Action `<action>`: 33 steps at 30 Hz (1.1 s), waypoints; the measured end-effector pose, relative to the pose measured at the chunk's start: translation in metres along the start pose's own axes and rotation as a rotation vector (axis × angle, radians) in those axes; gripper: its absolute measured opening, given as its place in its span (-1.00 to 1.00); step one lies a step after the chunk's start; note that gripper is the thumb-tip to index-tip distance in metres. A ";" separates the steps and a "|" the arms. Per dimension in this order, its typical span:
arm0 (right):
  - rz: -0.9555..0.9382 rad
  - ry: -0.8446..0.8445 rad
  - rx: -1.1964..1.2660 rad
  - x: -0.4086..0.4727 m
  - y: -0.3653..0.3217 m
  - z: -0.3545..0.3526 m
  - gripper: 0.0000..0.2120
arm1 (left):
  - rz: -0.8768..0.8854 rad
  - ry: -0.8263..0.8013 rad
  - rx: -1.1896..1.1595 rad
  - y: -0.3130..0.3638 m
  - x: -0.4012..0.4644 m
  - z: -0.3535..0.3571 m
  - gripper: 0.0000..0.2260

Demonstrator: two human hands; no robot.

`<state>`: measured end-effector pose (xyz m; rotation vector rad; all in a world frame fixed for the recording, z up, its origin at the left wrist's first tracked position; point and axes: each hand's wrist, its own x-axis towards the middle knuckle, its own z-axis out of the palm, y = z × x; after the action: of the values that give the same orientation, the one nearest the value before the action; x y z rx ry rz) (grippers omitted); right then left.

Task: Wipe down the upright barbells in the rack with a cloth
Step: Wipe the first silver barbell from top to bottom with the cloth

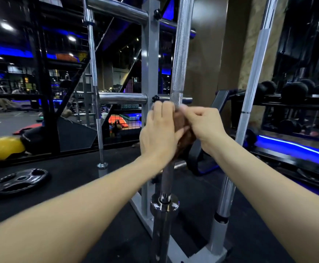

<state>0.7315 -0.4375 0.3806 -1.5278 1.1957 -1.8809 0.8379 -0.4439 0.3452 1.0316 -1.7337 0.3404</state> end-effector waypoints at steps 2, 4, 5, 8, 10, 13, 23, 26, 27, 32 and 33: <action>-0.036 0.033 0.000 0.003 0.000 0.000 -0.61 | 0.006 0.036 0.022 0.002 0.001 0.007 -0.57; -0.042 0.037 -0.018 0.002 0.007 0.001 -0.65 | 0.039 0.025 0.064 -0.006 -0.021 0.021 -0.55; -0.033 0.029 -0.053 0.000 0.013 0.002 -0.71 | 0.051 0.014 0.080 -0.012 -0.037 0.028 -0.56; 0.046 -0.014 -0.044 -0.013 0.028 0.002 -0.86 | 0.036 -0.101 0.066 -0.026 -0.081 0.038 -0.58; 0.098 -0.026 -0.017 -0.019 0.030 0.002 -0.83 | -0.016 -0.164 0.025 -0.025 -0.084 0.033 -0.62; 0.082 -0.021 -0.065 -0.019 0.026 0.003 -0.79 | -0.036 -0.088 -0.081 -0.013 -0.047 0.013 -0.63; 0.142 -0.095 0.071 -0.026 0.031 -0.002 -0.84 | -0.039 -0.170 -0.031 -0.028 -0.087 0.036 -0.63; 0.165 -0.084 0.049 -0.030 0.031 -0.001 -0.91 | -0.100 -0.252 -0.038 -0.030 -0.110 0.033 -0.65; 0.166 -0.078 0.029 -0.029 0.031 0.001 -0.88 | -0.108 -0.231 -0.056 -0.027 -0.105 0.030 -0.66; 0.103 0.004 -0.034 -0.015 0.033 0.006 -0.82 | -0.069 -0.021 -0.015 -0.005 -0.030 0.010 -0.63; 0.101 -0.016 -0.019 -0.013 0.032 0.004 -0.82 | -0.058 -0.025 0.005 -0.005 -0.028 0.012 -0.62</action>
<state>0.7336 -0.4453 0.3469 -1.4614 1.2628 -1.7943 0.8364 -0.4418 0.3147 1.0916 -1.7222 0.2962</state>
